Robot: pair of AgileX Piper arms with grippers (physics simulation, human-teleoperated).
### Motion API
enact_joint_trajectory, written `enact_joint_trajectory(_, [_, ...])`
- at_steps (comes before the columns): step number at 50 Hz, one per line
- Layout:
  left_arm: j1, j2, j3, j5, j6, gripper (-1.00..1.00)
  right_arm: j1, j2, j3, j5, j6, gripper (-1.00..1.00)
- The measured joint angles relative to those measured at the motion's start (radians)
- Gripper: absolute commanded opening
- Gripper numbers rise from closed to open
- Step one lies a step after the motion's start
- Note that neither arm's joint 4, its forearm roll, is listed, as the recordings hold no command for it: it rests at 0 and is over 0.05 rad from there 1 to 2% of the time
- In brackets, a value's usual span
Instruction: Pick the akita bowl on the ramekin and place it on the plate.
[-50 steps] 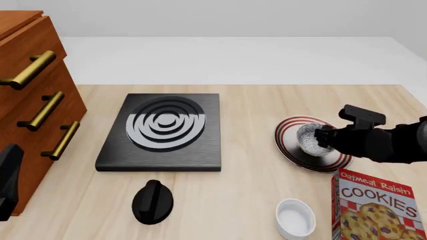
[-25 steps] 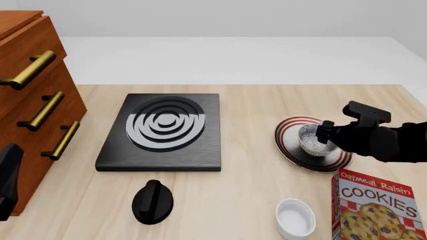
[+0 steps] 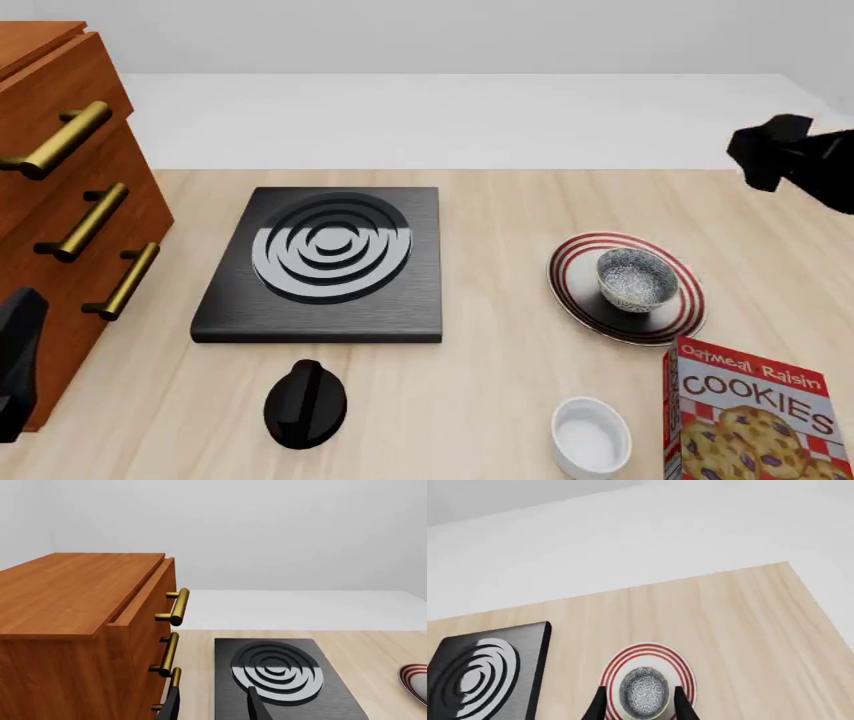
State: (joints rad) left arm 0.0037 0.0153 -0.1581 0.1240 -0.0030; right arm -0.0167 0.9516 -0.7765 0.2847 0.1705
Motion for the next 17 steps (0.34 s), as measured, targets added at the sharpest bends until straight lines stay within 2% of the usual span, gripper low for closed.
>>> enact_joint_trajectory(6, [-0.001,0.0,0.0,0.0,0.002,1.0,0.027,-0.196,-0.056,0.112,-0.019,1.0])
enact_joint_trajectory(17, [-0.004,0.003,0.004,-0.004,0.008,1.0,-0.02,-0.599,-0.147,0.203,-0.16,1.0])
